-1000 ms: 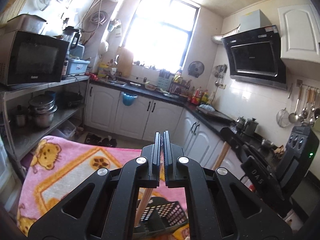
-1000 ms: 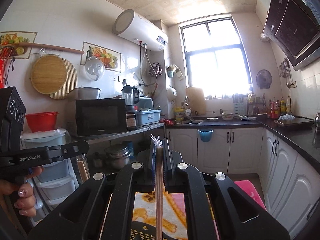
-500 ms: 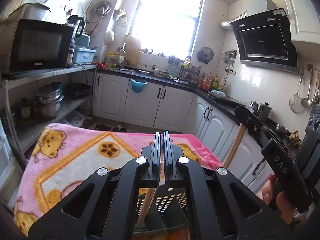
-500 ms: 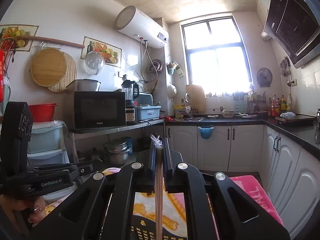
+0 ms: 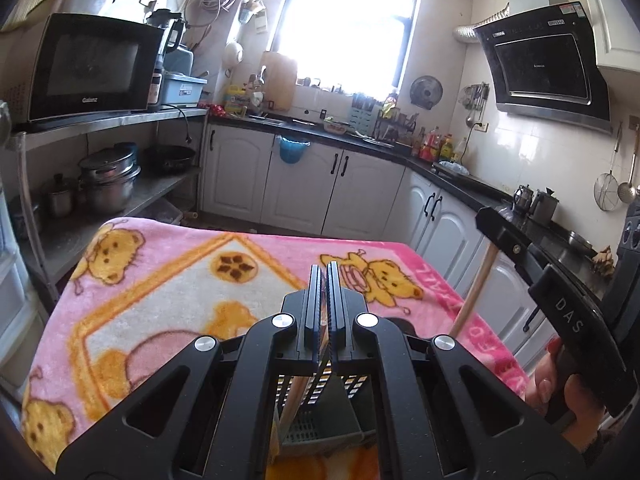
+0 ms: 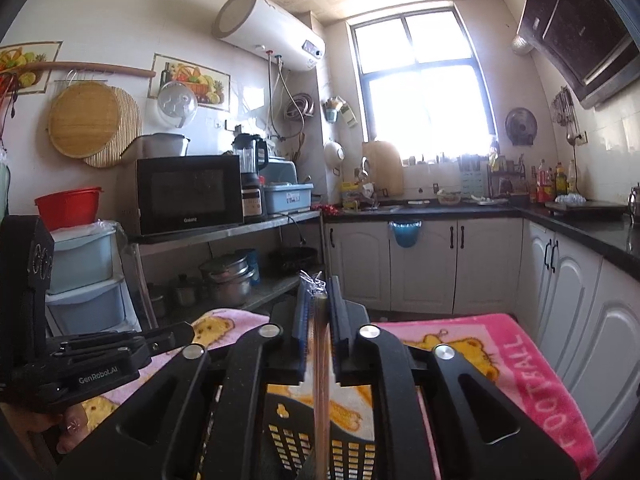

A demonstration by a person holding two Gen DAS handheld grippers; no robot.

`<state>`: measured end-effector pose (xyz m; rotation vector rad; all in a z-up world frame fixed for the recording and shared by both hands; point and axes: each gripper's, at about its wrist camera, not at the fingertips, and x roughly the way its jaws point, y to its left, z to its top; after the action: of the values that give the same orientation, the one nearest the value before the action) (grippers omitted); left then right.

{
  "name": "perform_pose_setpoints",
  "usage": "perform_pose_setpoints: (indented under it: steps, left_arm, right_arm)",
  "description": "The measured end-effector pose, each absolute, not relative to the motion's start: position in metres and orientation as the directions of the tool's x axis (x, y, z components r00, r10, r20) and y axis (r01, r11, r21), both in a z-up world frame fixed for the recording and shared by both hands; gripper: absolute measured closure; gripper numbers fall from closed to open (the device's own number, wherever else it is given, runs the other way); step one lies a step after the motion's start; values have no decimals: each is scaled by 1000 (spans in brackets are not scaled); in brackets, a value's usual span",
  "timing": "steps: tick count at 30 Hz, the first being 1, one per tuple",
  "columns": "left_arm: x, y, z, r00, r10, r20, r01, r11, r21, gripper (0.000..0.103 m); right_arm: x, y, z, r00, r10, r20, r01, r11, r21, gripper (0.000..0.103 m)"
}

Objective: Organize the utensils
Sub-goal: 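Lift the left tool's chopstick over the green caddy while the right tool carries its chopstick there, then open the left tool over the caddy while the right tool releases its chopstick into it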

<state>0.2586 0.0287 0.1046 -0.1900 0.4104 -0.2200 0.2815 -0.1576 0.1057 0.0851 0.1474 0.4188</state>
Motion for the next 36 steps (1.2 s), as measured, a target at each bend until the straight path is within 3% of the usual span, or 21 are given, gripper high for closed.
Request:
perform_pose_setpoints:
  steps: [2, 6, 13, 15, 17, 27, 32, 36]
  left_arm:
    - [258, 29, 103, 891, -248, -380, 172, 959, -223, 102]
    - [253, 30, 101, 892, -245, -380, 167, 960, -226, 102]
    - [242, 30, 101, 892, -240, -384, 164, 961, -221, 101]
    - [240, 30, 102, 893, -232, -387, 156, 964, -217, 95]
    - [238, 33, 102, 890, -236, -391, 156, 962, -225, 82]
    - [221, 47, 102, 895, -202, -397, 114, 966, -234, 49]
    - [213, 50, 102, 898, -200, -393, 110, 964, -241, 31]
    - [207, 51, 102, 898, -207, -389, 113, 961, -250, 23]
  right_arm:
    - [278, -158, 102, 903, 409, -131, -396, 911, 119, 75]
    - [269, -158, 100, 902, 408, -141, -395, 912, 110, 72]
    - [258, -165, 99, 895, 410, -176, -394, 911, 119, 57]
    - [254, -167, 99, 896, 406, -180, -389, 913, 119, 55]
    - [249, -168, 100, 894, 409, -181, -395, 912, 112, 48]
    - [228, -174, 101, 883, 414, -221, -402, 910, 98, 32]
    - [221, -182, 94, 886, 393, -247, -380, 919, 102, 30]
    - [216, -187, 89, 892, 365, -265, -355, 931, 89, 28]
